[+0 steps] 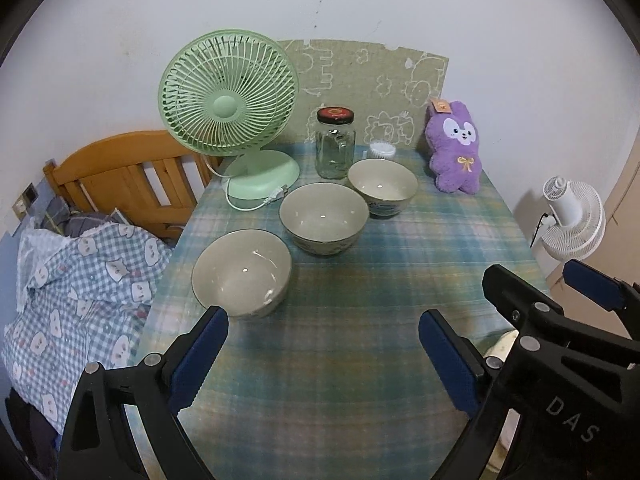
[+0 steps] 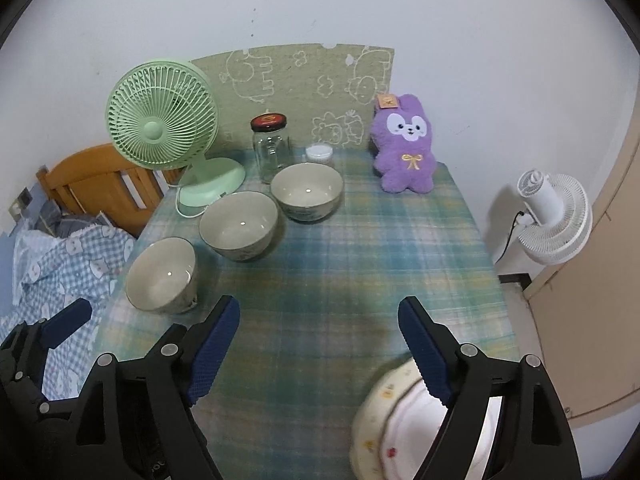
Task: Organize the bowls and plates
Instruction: 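Move both grippers to the plain grey-green plate beside the bowls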
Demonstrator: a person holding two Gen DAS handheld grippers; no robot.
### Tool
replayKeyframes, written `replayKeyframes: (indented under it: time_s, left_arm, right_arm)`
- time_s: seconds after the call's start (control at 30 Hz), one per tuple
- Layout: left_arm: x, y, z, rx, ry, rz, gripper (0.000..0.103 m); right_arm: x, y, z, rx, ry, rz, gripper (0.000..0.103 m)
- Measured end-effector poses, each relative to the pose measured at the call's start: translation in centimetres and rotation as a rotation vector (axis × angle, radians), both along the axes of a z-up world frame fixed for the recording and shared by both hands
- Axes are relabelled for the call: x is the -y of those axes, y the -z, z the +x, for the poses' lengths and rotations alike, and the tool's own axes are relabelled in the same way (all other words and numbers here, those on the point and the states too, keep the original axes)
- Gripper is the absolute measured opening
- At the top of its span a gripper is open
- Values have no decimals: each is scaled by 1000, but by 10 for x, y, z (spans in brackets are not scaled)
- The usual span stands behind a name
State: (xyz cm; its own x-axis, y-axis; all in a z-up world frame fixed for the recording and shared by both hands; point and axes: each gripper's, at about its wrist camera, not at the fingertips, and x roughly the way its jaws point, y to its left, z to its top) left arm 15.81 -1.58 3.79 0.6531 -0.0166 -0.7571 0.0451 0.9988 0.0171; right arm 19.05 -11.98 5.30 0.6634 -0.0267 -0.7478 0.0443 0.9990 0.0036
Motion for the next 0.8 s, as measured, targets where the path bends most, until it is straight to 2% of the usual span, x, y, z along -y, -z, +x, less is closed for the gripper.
replayKeyframes:
  time_s: [0.27,0.37,0.47,0.6,0.73,0.8]
  left_arm:
    - [-34,15,29,-34,6,8,91]
    - [-45,23,40,-41,13,24,90]
    - [-56,30,49,-50,32,16,85]
    - [-72,40,58,-42,26,19,85]
    - [-87,49,69,-60,23,15,75]
    - [-93,54,74,-72,20,15,74]
  right_arm:
    - [-33,16,28,-35,24,-3,84]
    - [-45,23,36,-29,27,-7,84]
    - [-58,30,45,-14,24,-6,84]
    - [-74,38,56,0,14,-18,84]
    - [-90,48,68,-5,3,-7,84]
    - [-96,53,74,-10,3,-4,84]
